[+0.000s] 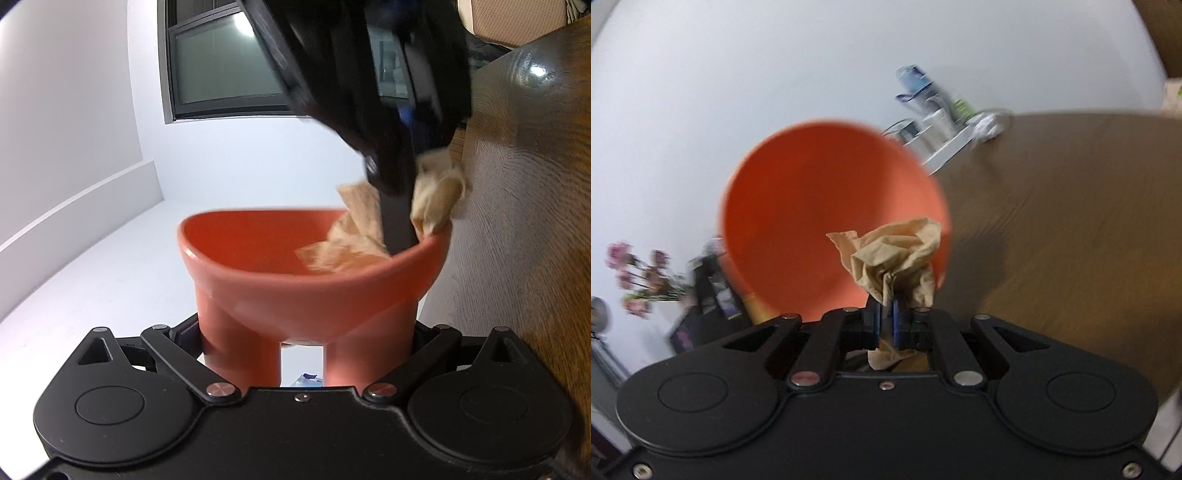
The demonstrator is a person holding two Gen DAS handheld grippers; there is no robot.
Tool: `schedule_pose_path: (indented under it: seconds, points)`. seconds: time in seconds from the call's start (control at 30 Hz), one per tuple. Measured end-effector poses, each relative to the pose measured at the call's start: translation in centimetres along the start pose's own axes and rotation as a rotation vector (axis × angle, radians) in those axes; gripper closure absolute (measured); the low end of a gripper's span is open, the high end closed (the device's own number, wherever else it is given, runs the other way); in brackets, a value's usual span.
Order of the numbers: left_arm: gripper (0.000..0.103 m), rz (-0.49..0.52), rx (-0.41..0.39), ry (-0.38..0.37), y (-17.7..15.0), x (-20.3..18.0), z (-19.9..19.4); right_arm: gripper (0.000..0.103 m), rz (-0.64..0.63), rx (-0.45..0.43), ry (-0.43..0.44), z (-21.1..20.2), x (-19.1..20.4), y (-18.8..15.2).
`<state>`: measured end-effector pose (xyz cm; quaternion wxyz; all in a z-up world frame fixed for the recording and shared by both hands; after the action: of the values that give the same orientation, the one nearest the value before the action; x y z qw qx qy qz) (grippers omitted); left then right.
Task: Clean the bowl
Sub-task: 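Wipe the cloth along the inner rim and lift it out with the right tool, then lower the bowl onto the desk with the left tool while the right tool drops the cloth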
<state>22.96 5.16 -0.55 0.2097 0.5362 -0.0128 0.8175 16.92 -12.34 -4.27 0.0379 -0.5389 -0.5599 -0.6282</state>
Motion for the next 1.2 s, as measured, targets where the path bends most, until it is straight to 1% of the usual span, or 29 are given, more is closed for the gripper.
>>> schedule_pose_path:
  seconds: [0.07, 0.2, 0.23, 0.27, 0.3, 0.37, 0.4, 0.5, 0.53, 0.63, 0.67, 0.73, 0.8, 0.87, 1.0, 1.03, 1.1, 1.17, 1.2]
  points:
    - [0.007, 0.002, -0.002, 0.000, 1.0, -0.6, 1.5, 0.095, 0.049, 0.006, 0.057, -0.3, 0.3, -0.7]
    - [0.008, 0.004, -0.005, -0.001, 0.5, 1.1, 3.6, 0.095, 0.050, -0.041, 0.141, -0.6, 2.3, -2.1]
    - [0.008, 0.004, -0.005, -0.001, 0.4, 1.5, 4.0, 0.095, 0.035, -0.033, 0.154, -1.0, 2.8, -2.1]
    - [0.008, 0.005, -0.004, -0.001, 0.3, 1.7, 4.3, 0.096, 0.021, -0.035, 0.161, -2.7, 3.2, -2.2]
    - [0.008, 0.005, -0.004, -0.001, 0.2, 2.2, 4.8, 0.096, -0.008, -0.051, 0.170, -3.1, 4.1, -1.9]
    - [0.008, 0.005, -0.004, -0.001, 0.0, 2.9, 5.7, 0.095, -0.054, -0.068, 0.177, -2.1, 5.3, -1.3]
    - [0.008, 0.005, -0.005, -0.001, -0.1, 3.5, 6.3, 0.096, -0.066, -0.081, 0.170, -1.7, 5.7, -1.0]
    - [0.008, 0.005, -0.005, -0.001, -0.3, 4.5, 7.3, 0.095, -0.074, -0.138, 0.144, -2.3, 6.3, 0.3]
    - [0.008, 0.004, -0.005, -0.001, -0.4, 5.1, 8.0, 0.095, -0.074, -0.143, 0.143, -2.2, 6.5, 0.3]
    - [0.008, 0.003, -0.004, -0.003, -0.5, 6.2, 9.1, 0.095, -0.059, -0.209, 0.118, -2.0, 6.6, 0.3]
    - [0.008, 0.002, -0.004, -0.003, -0.4, 6.4, 9.2, 0.095, -0.046, -0.251, 0.078, -3.1, 5.9, 0.7]
    - [0.008, -0.001, -0.001, -0.007, -0.6, 7.4, 10.3, 0.095, -0.048, -0.281, 0.021, -3.0, 5.1, 1.2]
    - [0.008, -0.017, 0.017, -0.024, -0.6, 8.2, 11.2, 0.095, -0.035, -0.276, -0.035, -3.0, 4.3, 1.1]
    - [0.008, -0.041, 0.041, -0.049, -0.3, 9.0, 11.8, 0.095, 0.025, -0.241, -0.061, -2.3, 3.0, 0.5]
    - [0.008, -0.133, 0.143, -0.143, -0.3, 11.8, 15.2, 0.095, 0.142, -0.170, -0.110, -1.0, 0.3, -0.6]
    - [0.008, -0.156, 0.172, -0.165, -0.4, 12.5, 16.2, 0.095, 0.153, -0.145, -0.107, -0.4, 0.1, -0.7]
    - [0.008, -0.204, 0.231, -0.211, -0.7, 13.8, 18.3, 0.095, 0.132, -0.101, -0.094, 1.2, 0.8, -0.9]
    - [0.008, -0.268, 0.297, -0.272, -1.1, 15.2, 20.5, 0.095, 0.113, -0.065, -0.077, 2.3, 1.5, -1.3]
    - [0.008, -0.305, 0.333, -0.309, -1.3, 16.0, 21.7, 0.095, 0.105, -0.036, -0.052, 3.1, 2.1, -1.4]
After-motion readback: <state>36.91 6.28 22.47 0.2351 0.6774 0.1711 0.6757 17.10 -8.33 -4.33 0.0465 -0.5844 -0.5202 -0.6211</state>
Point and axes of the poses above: each gripper's, at about its wrist camera, not at the fingertips, and z roughly the way its jaws point, x to its left, y to its top, the point moved 3 cm from there along z, roughly the way its jaws point, and after that the axes turned 3 degrees about y, right-handed, at the moved point
